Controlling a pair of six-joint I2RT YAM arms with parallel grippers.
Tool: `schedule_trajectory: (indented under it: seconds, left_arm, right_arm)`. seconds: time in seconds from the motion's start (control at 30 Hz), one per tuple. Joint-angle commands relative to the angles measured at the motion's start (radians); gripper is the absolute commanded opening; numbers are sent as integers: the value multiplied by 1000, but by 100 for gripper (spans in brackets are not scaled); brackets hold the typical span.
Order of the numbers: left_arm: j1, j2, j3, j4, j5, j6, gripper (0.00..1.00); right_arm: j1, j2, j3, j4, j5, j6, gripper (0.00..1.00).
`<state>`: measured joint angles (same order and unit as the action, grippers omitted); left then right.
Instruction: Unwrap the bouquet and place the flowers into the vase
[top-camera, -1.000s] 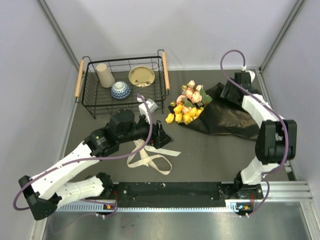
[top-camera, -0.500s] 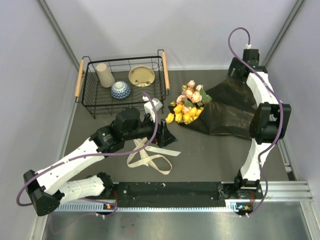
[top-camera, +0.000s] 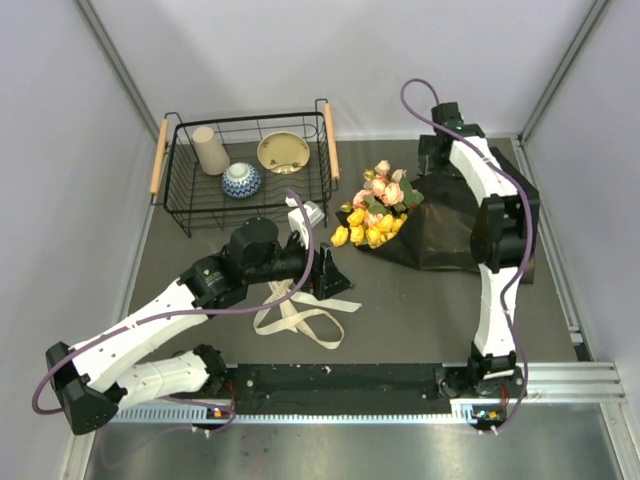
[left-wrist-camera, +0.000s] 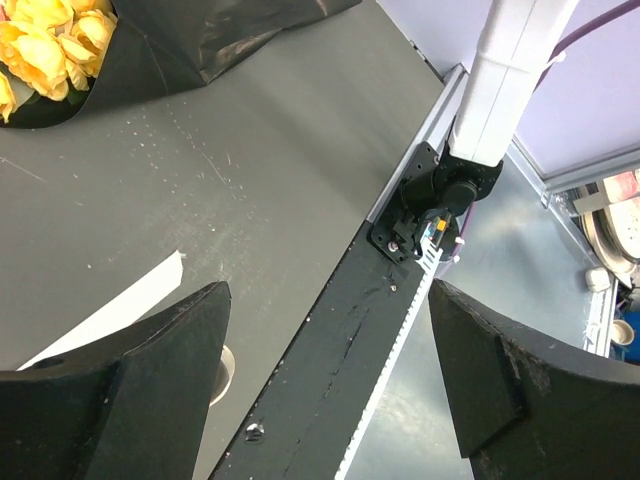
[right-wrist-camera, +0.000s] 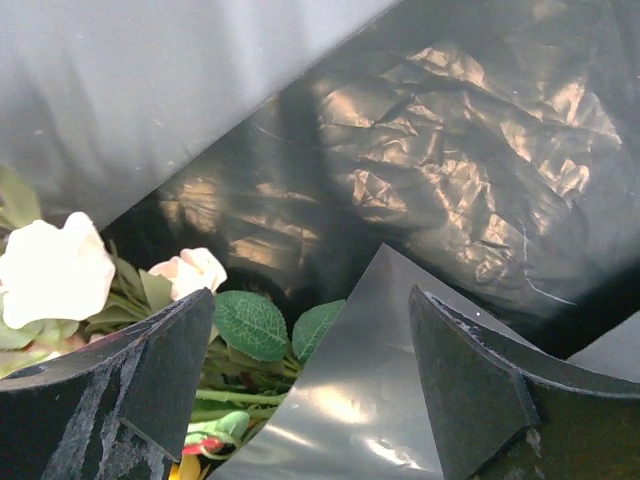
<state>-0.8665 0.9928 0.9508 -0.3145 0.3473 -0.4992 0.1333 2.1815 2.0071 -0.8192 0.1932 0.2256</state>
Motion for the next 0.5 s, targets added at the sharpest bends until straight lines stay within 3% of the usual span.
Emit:
schedule_trajectory:
  seconds: [0.0,0.1,0.3,0.4,0.47]
  left_arm:
    - [-5,-13,0,55,21,-10,86]
    - [-5,-28,-3,55,18,-10,86]
    - [-5,-46,-14,51,18,-9,86]
    - [-5,-55,-29,61,27,-13,86]
    - [-5,-60,-37,68,32,-15,86]
  right_arm:
    - [61,82,138,-142,286,-23,79]
    - [68,100,162,-198,302,-6,75]
    - [66,32,70,-216,334,23,52]
    - [68,-25,1,-224,331,27,31]
    - [69,-107,-51,-224,345,52,29]
